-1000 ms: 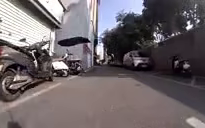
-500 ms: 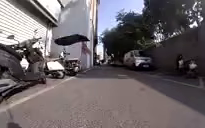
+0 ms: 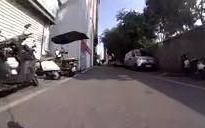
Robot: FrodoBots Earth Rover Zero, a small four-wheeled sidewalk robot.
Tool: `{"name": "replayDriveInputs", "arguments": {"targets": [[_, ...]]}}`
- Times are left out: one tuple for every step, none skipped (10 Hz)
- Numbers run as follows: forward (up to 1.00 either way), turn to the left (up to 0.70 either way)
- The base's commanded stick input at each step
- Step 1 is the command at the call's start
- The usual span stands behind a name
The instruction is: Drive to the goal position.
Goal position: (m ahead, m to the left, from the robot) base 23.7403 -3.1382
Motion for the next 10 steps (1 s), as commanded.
{"name": "replayDriveInputs", "arguments": {"targets": [[0.46,0.0],[0.45,0.0],[0.45,0.0],[0.45,0.0],[0.45,0.0],[0.45,0.0],[0.45,0.0],[0.45,0.0],[0.45,0.0],[0.45,0.0]]}}
